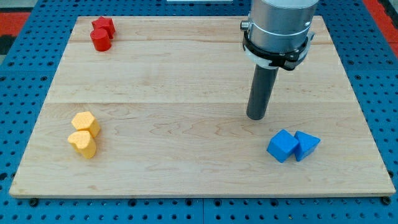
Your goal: Place the green star right to the red circle
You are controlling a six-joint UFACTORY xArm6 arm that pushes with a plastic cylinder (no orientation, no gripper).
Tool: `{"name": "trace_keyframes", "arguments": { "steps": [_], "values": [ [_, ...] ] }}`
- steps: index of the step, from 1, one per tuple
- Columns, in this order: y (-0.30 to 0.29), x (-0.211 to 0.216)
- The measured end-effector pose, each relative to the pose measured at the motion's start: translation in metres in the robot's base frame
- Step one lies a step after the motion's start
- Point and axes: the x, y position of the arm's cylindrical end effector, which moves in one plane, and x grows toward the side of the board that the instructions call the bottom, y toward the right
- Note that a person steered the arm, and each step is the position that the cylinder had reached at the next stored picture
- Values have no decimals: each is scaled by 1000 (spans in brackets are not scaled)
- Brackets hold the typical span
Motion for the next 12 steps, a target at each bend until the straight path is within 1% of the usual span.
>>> {"name": "trace_keyframes", "arguments": {
  "steps": [2, 4, 7, 9, 10, 11, 12],
  "values": [
    [0, 0],
    [14, -56],
    [-2, -97],
    [2, -125],
    [33, -143],
    [97, -156],
    [122, -191]
  ]
}}
